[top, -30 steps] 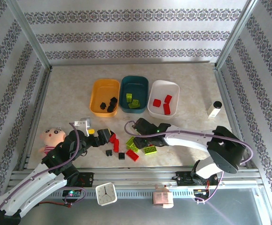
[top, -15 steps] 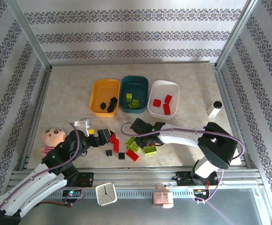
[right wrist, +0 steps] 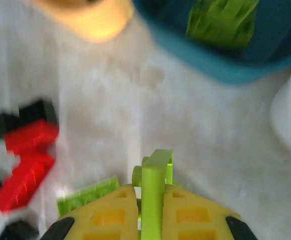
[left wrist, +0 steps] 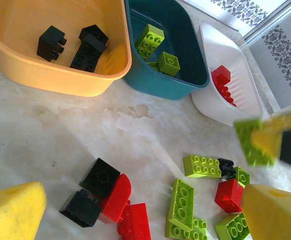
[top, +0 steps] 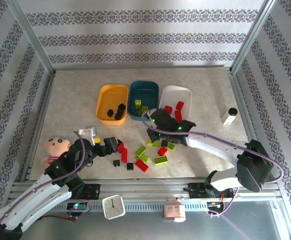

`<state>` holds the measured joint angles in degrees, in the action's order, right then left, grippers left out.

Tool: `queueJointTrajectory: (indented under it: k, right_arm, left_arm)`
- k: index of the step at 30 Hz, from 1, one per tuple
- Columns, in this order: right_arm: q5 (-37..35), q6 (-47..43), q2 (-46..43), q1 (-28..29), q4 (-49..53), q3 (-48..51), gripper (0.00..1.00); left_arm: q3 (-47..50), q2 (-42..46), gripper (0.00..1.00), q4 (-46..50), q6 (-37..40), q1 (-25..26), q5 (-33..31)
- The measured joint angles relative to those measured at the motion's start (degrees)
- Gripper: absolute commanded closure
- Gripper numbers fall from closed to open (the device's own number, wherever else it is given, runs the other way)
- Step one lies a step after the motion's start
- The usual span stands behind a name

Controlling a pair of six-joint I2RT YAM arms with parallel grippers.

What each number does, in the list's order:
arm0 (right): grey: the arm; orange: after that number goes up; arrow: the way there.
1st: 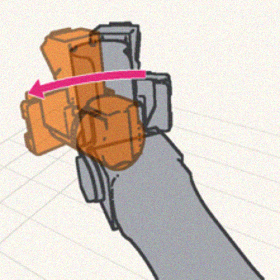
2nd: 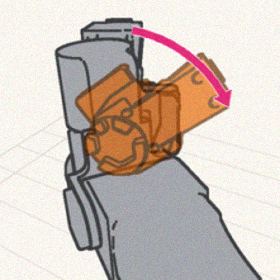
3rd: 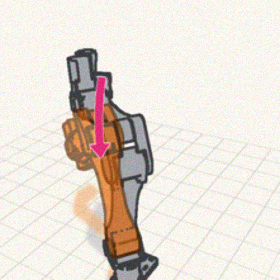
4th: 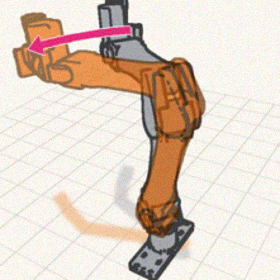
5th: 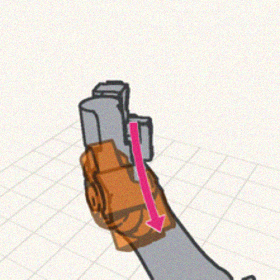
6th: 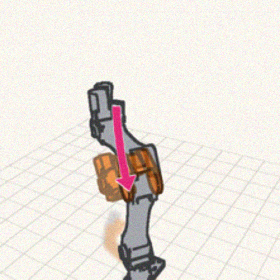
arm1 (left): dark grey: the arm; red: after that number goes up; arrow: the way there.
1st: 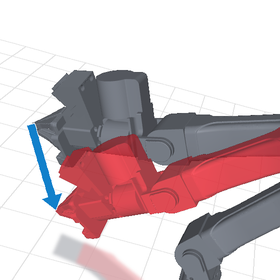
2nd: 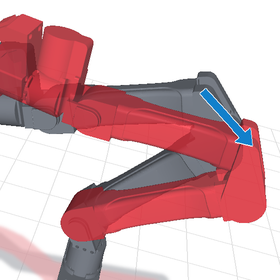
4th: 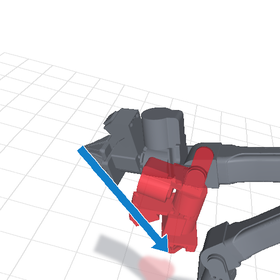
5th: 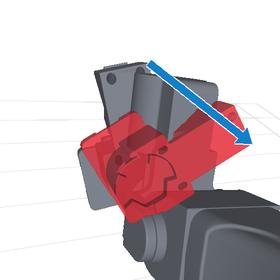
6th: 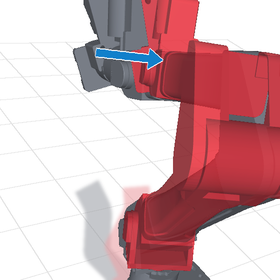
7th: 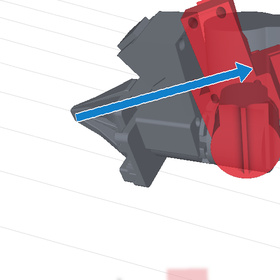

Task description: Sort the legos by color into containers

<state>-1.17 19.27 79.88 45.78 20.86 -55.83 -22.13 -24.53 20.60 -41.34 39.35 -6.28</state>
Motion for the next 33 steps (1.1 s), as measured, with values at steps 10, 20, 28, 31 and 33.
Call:
queueJointTrajectory:
  k: [10,20,28,31,33]
  right_arm:
    - [-0.3,0.5,21.4,-9.9,-7.7,-19.6,0.94]
    - [-6.3,2.1,33.9,-11.7,-4.6,-30.9,0.57]
    - [-8.0,2.2,33.4,-11.6,-4.9,-30.2,0.36]
    - [-7.8,2.3,29.1,-11.5,-6.3,-24.8,0.36]
    - [-7.4,2.4,25.3,-11.1,-7.2,-20.8,0.36]
  left_arm:
    - [0.0,0.0,0.0,1.4,-1.0,0.0,-0.3]
    - [0.1,0.8,0.0,3.1,-2.4,0.0,-0.4]
    - [0.6,1.7,0.02,3.1,-2.3,0.0,0.2]
    - [0.5,0.2,0.08,3.1,-1.5,0.0,0.6]
    - [0.3,-2.7,0.11,3.2,-0.8,0.0,1.1]
